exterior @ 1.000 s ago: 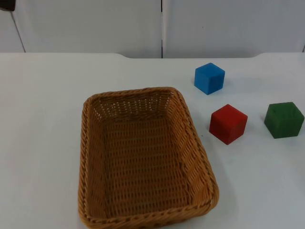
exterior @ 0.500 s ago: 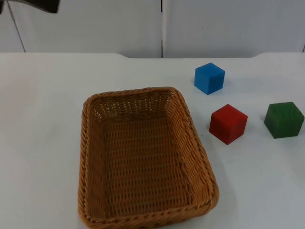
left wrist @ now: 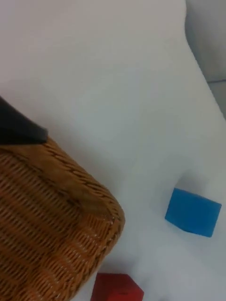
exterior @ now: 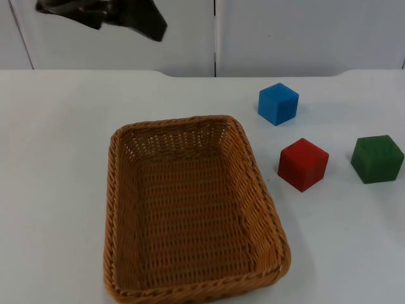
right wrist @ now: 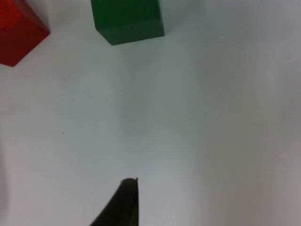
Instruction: Pick up one cube with each hand and place exactly two cubes into the same basket, leaving the remaining cube outside.
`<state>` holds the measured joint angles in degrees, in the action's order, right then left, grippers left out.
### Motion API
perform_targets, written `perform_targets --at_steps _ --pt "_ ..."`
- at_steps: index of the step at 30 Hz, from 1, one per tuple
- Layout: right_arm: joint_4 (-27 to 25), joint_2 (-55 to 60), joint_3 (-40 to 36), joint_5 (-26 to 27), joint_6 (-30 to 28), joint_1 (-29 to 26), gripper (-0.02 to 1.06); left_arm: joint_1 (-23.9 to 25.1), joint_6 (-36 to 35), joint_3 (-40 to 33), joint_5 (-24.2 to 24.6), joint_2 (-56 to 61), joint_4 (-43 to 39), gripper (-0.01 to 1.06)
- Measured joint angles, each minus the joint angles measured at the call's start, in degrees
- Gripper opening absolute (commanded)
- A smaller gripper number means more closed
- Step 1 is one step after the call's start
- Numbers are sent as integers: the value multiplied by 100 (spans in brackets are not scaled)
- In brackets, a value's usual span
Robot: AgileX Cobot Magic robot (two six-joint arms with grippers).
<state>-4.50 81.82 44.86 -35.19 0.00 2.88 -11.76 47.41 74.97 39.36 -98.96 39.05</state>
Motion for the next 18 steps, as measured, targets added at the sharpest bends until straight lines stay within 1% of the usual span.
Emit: perform_targets --at_steps 4,5,9,10,12,14,15,18 --pt "0 221 0 250 0 0 105 -145 170 425 -21 -607 0 105" --pt "0 221 0 250 0 0 105 -145 170 425 -21 -607 0 105" --pt "0 347 0 542 0 30 105 -277 309 912 -21 -1162 0 105" --pt "0 347 0 542 0 30 105 -277 309 912 -21 -1162 0 105" --pt "61 474 9 808 0 215 105 -358 391 1251 -31 -1471 0 105" --pt "100 625 128 874 0 308 105 -426 440 1552 -30 -1707 0 105" --pt "100 625 128 874 0 308 105 -426 440 1552 -30 -1707 0 105" --pt "111 935 418 924 0 325 105 -543 460 1975 -51 -2075 0 105"
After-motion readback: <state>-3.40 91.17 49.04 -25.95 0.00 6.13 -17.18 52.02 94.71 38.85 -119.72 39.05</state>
